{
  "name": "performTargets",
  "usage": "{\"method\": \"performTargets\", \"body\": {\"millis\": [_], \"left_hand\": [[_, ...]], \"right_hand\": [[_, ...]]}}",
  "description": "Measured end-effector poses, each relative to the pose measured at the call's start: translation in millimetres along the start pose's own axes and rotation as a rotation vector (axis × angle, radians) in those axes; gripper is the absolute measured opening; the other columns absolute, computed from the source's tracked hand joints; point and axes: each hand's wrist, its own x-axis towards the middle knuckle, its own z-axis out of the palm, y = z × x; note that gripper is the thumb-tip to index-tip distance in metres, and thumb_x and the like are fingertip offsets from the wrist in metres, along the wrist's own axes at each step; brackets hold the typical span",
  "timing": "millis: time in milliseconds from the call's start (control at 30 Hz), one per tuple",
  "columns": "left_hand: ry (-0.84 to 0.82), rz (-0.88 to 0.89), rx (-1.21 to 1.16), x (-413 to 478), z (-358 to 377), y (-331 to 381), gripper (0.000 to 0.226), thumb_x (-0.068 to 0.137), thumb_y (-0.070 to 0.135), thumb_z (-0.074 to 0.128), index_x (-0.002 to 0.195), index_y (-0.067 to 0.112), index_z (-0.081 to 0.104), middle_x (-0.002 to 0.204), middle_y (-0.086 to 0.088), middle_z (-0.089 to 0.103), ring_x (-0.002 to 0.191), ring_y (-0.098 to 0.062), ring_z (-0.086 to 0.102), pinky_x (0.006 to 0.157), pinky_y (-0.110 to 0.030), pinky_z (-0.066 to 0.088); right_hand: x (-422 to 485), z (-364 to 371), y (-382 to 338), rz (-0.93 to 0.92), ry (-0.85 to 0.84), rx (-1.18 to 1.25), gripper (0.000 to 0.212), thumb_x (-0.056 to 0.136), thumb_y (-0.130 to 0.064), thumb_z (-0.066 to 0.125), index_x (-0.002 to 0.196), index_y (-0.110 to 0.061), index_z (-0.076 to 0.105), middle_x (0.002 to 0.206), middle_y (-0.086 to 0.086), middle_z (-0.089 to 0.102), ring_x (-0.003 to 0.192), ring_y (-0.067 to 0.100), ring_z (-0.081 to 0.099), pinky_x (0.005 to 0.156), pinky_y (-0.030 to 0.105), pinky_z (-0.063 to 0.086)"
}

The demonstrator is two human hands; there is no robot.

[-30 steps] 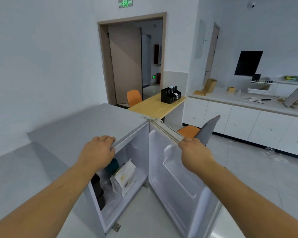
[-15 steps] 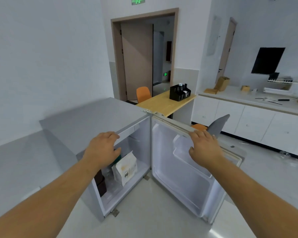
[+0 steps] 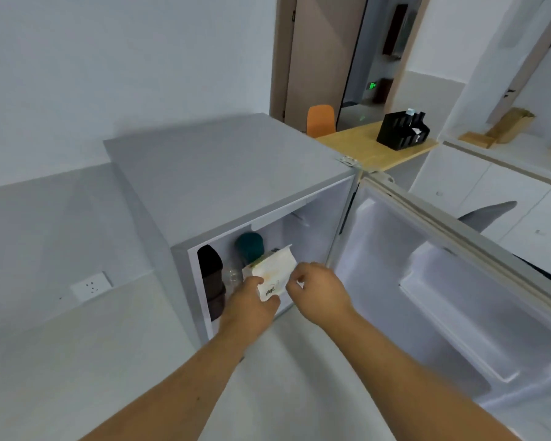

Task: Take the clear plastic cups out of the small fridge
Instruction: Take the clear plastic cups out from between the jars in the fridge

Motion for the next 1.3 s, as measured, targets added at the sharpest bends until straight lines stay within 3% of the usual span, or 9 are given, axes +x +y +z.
{"method": "performTargets", "body": {"millis": [233,333,467,633,933,1067,1133,1233,1300], "left_hand": [[0.054,-0.309,-0.288,71,33,-47,0.051,0.088,0.032,0.067,0.135,0.018,0.052,0.134,-0.007,0.063,0.111,-0.027,0.064,0.08,-0.033,0.05],[0.029,-0.28,-0.231,89,45,-57,0.039,0.086,0.032,0.063,0.123,0.019,0.061,0.125,-0.003,0.067,0.112,-0.025,0.064,0.084,-0.031,0.048],[-0.032,-0.13,-0.081,93,55,-65,0.026,0.085,0.036,0.067,0.109,0.028,0.062,0.113,0.007,0.067,0.107,-0.017,0.065,0.08,-0.025,0.044],[-0.168,0.171,0.135,100,72,-65,0.049,0.086,0.043,0.065,0.133,0.03,0.06,0.132,0.002,0.067,0.117,-0.017,0.062,0.095,-0.027,0.049],[-0.298,0.151,0.193,158,106,-35,0.075,0.089,0.051,0.063,0.155,0.033,0.031,0.159,0.003,0.044,0.143,-0.021,0.044,0.111,-0.032,0.036],[-0.086,0.099,0.065,133,108,-45,0.028,0.089,0.044,0.062,0.113,0.03,0.067,0.115,0.004,0.074,0.102,-0.016,0.07,0.079,-0.021,0.051],[0.063,0.012,0.009,111,107,-63,0.012,0.091,0.04,0.064,0.084,0.029,0.063,0.081,0.01,0.07,0.077,-0.012,0.067,0.061,-0.01,0.04],[0.202,-0.137,-0.126,84,105,-96,0.017,0.09,0.025,0.071,0.078,0.028,0.06,0.073,0.016,0.063,0.078,-0.013,0.067,0.065,-0.007,0.041],[0.239,-0.268,-0.221,77,101,-114,0.006,0.091,0.016,0.067,0.088,0.021,0.065,0.085,0.008,0.069,0.091,-0.022,0.07,0.078,-0.023,0.052]], "right_hand": [[109,70,5,0.383,-0.179,0.299,0.033,0.095,-0.052,0.054,0.077,-0.025,0.055,0.077,-0.004,0.063,0.073,0.02,0.064,0.058,0.03,0.05],[139,92,11,0.541,-0.3,0.405,0.036,0.092,-0.059,0.057,0.082,-0.024,0.051,0.086,0.001,0.067,0.078,0.025,0.068,0.062,0.034,0.056],[161,97,24,0.613,-0.365,0.432,0.025,0.095,-0.032,0.061,0.107,-0.011,0.059,0.095,0.011,0.07,0.078,0.025,0.07,0.057,0.033,0.06],[185,76,45,0.366,-0.312,0.08,0.013,0.096,-0.025,0.056,0.108,-0.022,0.054,0.094,0.004,0.061,0.07,0.029,0.07,0.047,0.033,0.06],[232,86,67,0.008,-0.095,-0.197,0.046,0.096,-0.012,0.056,0.142,-0.018,0.053,0.133,0.012,0.063,0.112,0.031,0.062,0.088,0.033,0.05],[193,92,63,-0.129,0.312,-0.202,0.046,0.085,-0.02,0.067,0.129,-0.013,0.058,0.124,0.013,0.06,0.106,0.032,0.055,0.076,0.041,0.054],[161,107,55,-0.257,0.458,-0.107,0.032,0.084,-0.026,0.065,0.112,-0.012,0.061,0.109,0.009,0.063,0.093,0.026,0.052,0.067,0.036,0.048],[129,148,44,-0.221,0.272,0.018,0.022,0.086,-0.039,0.058,0.101,-0.023,0.058,0.096,-0.002,0.061,0.083,0.019,0.056,0.061,0.032,0.048],[122,179,40,-0.033,0.026,0.125,0.031,0.088,-0.047,0.061,0.112,-0.028,0.059,0.102,-0.007,0.063,0.087,0.017,0.062,0.067,0.03,0.051]]}}
